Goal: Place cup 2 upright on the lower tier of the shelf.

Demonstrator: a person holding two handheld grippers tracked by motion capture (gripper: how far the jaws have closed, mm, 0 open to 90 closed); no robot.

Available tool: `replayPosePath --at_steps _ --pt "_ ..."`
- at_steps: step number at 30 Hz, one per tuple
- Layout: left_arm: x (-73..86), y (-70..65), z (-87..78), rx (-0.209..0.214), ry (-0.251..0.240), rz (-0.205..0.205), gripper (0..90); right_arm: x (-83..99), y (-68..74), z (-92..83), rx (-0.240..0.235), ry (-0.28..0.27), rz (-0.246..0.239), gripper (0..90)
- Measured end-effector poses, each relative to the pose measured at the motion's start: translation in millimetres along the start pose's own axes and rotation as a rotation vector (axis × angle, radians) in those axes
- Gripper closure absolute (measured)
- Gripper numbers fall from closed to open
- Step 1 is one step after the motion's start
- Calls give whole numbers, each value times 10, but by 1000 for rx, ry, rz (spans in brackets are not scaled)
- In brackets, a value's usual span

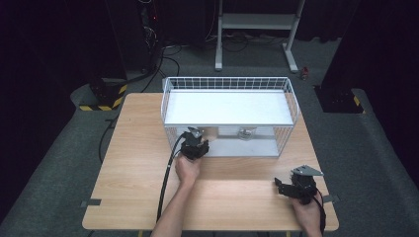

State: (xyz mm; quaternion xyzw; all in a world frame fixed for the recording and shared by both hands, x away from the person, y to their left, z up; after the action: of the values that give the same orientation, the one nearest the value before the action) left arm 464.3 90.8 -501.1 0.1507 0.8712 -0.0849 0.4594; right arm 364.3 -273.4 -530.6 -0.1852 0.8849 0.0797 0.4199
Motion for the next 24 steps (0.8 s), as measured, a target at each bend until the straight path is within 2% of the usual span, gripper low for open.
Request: replayPosePath --at_steps 4,6,7,8,9,10,12,14,24 --pt "-18 -5 -72 14 -15 1 491 0 -1 1 0 -1 -1 199" --pt "-21 8 -118 7 -32 9 457 0 -1 1 0 -1 -1 199" --pt "-14 7 -152 29 -40 -5 448 0 -1 0 0 -1 -1 199" --pt "-12 10 -166 27 -46 -7 433 0 -1 0 0 -1 -1 199" --pt "-9 23 -196 23 -48 11 423 0 -1 0 0 -1 0 199" --pt "2 11 -202 32 -51 -11 404 0 -1 1 0 0 -1 199" --pt "20 30 -230 45 -45 2 381 0 -1 0 0 0 0 199" --pt "35 40 -258 49 -44 16 363 0 -1 1 0 -1 -1 199" --pt "66 51 -358 86 -58 9 306 0 -1 0 1 0 1 199"
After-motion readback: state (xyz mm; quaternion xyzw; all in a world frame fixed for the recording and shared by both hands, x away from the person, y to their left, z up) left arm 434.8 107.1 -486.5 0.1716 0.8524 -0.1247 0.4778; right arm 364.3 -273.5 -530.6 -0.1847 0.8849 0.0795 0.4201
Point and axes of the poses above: each handheld gripper's, and its own axes: z roughly forward along the jaws, x roughly out of its underside, y roughly to its left, the point moved 1 cm from there along z, roughly forward along the jaws, and after that the axes turned 5 degrees about -y, right-handed, at the moved point
